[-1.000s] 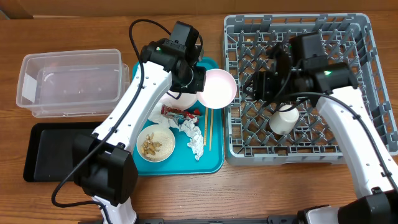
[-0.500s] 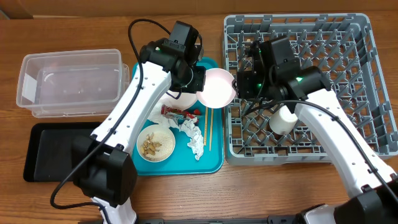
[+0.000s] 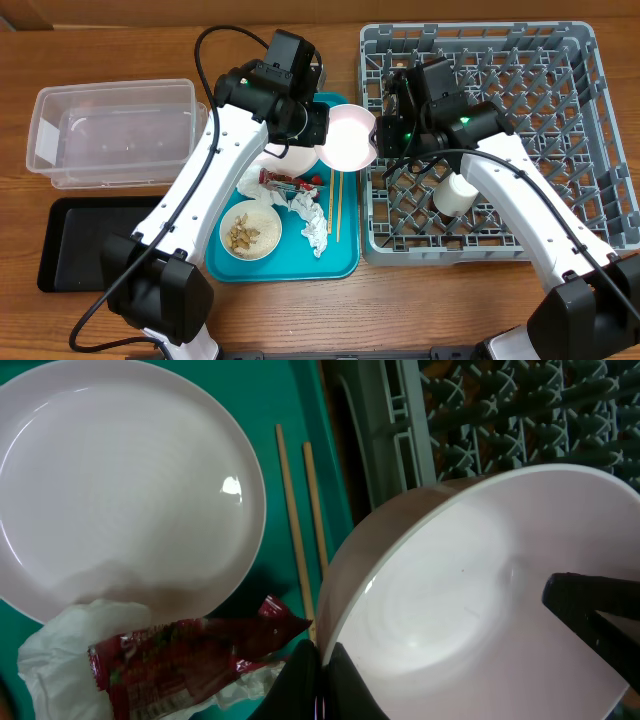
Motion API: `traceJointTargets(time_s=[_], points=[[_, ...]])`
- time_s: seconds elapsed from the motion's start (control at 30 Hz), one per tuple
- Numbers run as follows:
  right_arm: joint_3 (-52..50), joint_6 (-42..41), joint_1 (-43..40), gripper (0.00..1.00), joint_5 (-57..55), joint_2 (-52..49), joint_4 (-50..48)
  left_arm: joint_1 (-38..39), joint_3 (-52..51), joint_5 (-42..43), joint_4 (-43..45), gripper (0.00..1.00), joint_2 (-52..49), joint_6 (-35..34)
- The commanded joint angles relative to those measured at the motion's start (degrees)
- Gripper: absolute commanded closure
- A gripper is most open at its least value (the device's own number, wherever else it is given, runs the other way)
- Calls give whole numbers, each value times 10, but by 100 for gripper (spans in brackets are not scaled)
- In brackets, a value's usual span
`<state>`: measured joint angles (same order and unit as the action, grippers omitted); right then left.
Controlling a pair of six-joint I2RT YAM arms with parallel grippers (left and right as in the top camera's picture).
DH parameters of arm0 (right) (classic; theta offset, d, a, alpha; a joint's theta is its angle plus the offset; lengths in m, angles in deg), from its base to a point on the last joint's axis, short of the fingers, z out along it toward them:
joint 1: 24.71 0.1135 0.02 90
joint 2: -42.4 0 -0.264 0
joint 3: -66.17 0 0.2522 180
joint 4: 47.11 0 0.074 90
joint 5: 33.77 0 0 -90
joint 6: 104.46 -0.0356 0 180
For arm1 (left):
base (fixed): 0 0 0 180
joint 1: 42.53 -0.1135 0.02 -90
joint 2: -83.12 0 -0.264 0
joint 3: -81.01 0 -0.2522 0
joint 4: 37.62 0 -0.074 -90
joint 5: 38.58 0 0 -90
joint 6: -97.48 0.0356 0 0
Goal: Sort waste into correct bins and load items into the dishwasher
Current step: 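Pass the pink bowl from the left gripper to the right gripper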
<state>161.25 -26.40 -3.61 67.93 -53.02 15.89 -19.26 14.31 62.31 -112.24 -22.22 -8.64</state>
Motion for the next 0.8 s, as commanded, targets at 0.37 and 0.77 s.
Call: traceJointTargets(time_s=[0.37,0.77], points=[[-3,-1,2,96,24,-3,0,0,12,-6,0,96,19,9],[-2,-1,-24,96,23,-3,-65,-28,12,-34,1,83,20,9]])
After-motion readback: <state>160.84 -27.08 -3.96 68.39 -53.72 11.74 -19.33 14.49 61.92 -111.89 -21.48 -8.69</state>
